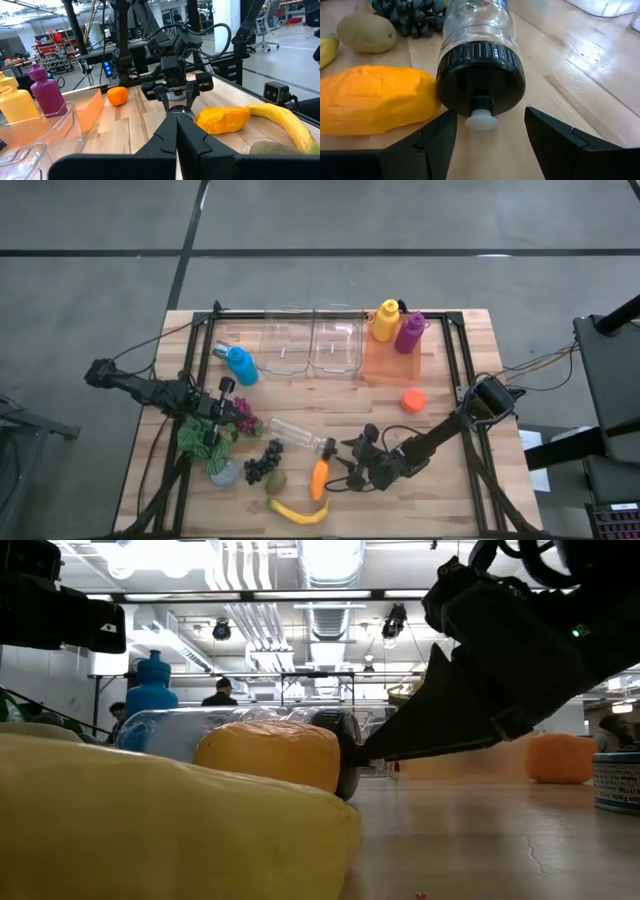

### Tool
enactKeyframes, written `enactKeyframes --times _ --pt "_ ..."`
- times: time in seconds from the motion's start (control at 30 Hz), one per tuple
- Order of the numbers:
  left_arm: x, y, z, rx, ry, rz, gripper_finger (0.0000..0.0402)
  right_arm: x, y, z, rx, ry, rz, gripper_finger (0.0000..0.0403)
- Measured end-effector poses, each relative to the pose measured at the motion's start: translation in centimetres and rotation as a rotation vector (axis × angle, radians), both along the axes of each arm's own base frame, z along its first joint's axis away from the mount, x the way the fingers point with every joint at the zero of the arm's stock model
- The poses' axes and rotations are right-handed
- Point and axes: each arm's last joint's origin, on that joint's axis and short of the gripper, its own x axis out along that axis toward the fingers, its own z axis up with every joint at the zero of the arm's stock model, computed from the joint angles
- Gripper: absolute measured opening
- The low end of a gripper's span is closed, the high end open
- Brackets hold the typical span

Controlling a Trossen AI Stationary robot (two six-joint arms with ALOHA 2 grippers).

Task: Pick & Place Food Item
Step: Put the transparent water bottle into the orange bin

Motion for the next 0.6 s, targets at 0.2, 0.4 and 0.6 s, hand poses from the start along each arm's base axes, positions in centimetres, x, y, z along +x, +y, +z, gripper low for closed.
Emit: enactKeyframes --times 0.2,0.4,0.6 --pt "0.0 0.0 0.0 0.000 0.000 0.000 0.0001 0.2 -0.2 0.0 -0.011 0.008 0.020 0.0228" --pt "0.0 0.0 0.0 0.000 0.000 0.000 0.0001 0.6 -0.8 0.0 0.013 0.025 0.041 0.0228" --pt "0.0 0.0 0.0 0.000 0.000 0.000 0.0001 1.0 -1.4 -0.1 0.036 0.041 0.055 0.0228"
